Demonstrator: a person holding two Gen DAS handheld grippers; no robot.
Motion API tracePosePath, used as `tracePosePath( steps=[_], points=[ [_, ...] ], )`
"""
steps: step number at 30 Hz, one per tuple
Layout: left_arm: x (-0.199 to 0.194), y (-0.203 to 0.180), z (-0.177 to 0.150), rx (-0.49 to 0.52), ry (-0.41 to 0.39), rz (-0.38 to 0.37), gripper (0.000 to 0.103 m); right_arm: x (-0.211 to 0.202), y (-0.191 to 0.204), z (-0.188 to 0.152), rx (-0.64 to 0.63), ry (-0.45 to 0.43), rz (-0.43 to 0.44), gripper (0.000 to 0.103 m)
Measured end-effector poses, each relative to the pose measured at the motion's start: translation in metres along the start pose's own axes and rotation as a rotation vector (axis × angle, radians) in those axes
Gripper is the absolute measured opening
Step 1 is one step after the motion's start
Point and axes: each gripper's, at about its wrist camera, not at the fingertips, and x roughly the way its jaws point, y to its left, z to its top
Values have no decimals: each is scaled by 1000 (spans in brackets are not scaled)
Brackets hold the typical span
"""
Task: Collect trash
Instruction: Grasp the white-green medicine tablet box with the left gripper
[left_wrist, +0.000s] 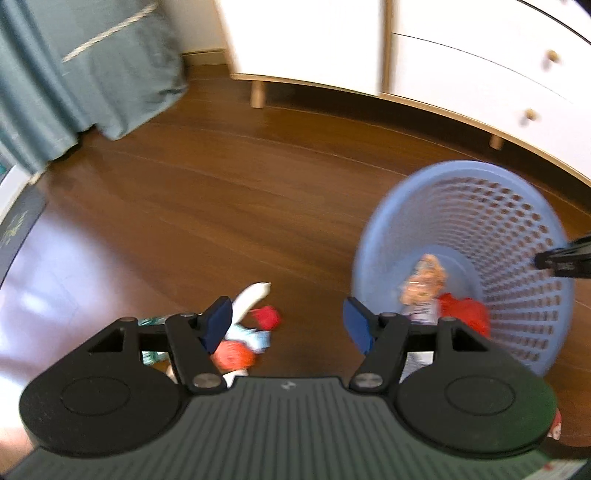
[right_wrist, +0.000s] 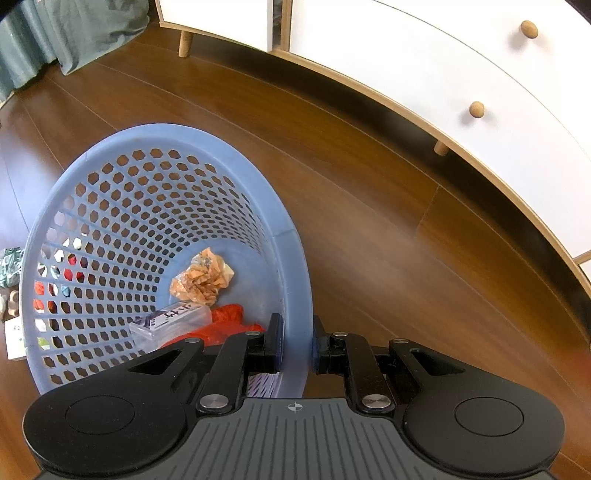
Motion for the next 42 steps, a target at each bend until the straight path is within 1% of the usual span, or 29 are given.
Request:
tracePosePath(
  steps=[3, 7, 9, 15, 19, 22, 24, 27, 29, 32, 34, 36, 37, 40, 42],
  points=[
    [-5, 30, -23, -31, 6, 47, 63, 0, 0, 1, -6, -3, 4, 10],
    [-5, 67, -54, -82, 20, 92, 63, -1, 3, 4, -23, -16, 15, 10],
    [-1, 81, -69, -105, 8, 110, 63, -2, 3, 5, -25, -17, 23, 10],
    [23, 115, -118, -164, 27, 105, 63, 0, -2, 3, -17, -17, 26, 10],
    [45, 121, -150, -141, 50, 87, 65, 1, 1, 5, -14, -24, 16, 10],
    [65, 123, -166, -125, 72, 64, 65, 1, 3, 5, -19, -27, 9, 10],
    [80, 121, -172, -114, 83, 50, 65, 1, 2, 5, -12, -24, 7, 10],
    [106, 121, -177, -92, 100, 0, 67, 1, 1, 5, -3, -18, 2, 10],
    [125, 120, -180, -62, 108, -11, 70, 1, 1, 5, -1, -14, 0, 10],
    [150, 125, -183, -52, 122, -15, 70, -1, 3, 4, -2, -9, -6, 10],
    [159, 128, -182, -45, 119, -39, 70, -1, 3, 4, 2, -4, -8, 11],
    [162, 128, -179, -21, 97, -77, 71, -1, 2, 5, 4, -3, -10, 11],
    [162, 127, -178, -1, 88, -94, 72, -2, 2, 5, 3, -3, -11, 11],
    [164, 120, -173, 75, 76, -131, 87, -3, 3, 6, 2, -6, -9, 11],
    [167, 115, -172, 136, 79, -149, 88, -3, 3, 5, 2, -6, -8, 11]
  ],
)
